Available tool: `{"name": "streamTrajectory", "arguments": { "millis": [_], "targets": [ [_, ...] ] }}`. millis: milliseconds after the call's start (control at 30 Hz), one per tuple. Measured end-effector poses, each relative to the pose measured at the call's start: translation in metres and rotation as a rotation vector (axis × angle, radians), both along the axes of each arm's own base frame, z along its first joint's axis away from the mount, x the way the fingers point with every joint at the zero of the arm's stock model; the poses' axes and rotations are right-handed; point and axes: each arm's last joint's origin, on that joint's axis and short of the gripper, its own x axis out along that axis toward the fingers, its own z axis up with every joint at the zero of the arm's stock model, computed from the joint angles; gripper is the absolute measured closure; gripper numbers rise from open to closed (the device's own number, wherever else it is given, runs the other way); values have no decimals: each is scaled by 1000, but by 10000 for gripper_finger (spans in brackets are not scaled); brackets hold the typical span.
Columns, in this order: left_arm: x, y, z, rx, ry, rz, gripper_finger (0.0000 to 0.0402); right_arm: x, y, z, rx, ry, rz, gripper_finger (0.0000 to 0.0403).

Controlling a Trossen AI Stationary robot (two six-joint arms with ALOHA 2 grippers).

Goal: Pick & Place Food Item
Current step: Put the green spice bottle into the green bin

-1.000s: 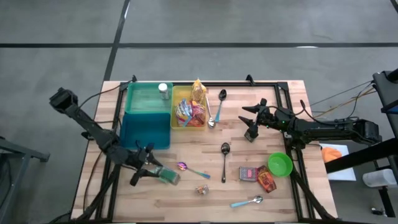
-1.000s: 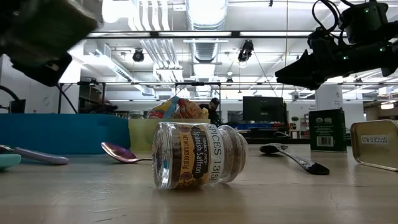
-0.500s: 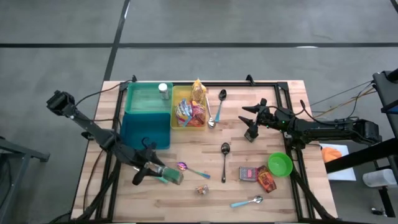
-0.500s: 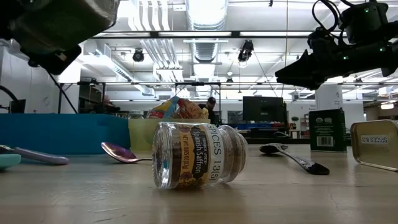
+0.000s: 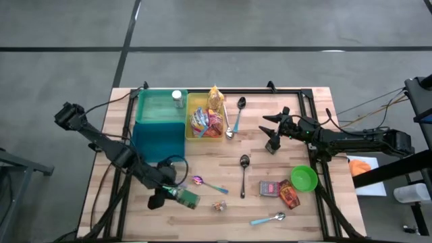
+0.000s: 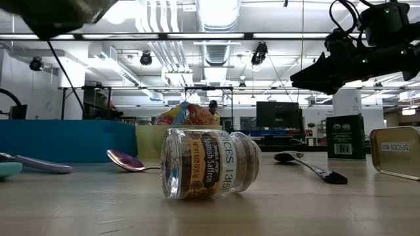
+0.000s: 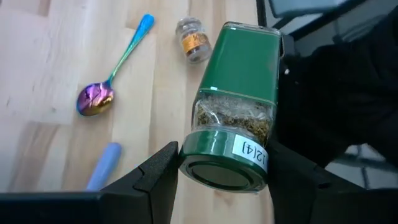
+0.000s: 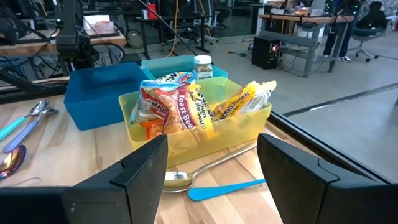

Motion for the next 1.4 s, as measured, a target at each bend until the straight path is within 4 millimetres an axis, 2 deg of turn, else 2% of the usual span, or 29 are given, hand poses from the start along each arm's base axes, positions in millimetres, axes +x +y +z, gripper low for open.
{"name": "streamTrajectory", "arguments": {
  "millis": [133,367,767,1200,1400],
  "targets": [
    [4,4,8,-68,101,109,205,0,0,0,0,0,0,156],
    [11,21,1,-278,263,289,205,0,0,0,0,0,0,156],
    [24,40,-1,-432,348,409,205,0,0,0,0,0,0,156],
    [46,67,-20,-861,866,612,205,0,0,0,0,0,0,156],
    [55,70,-33,-941,1052,747,205,0,0,0,0,0,0,156]
  ]
}}
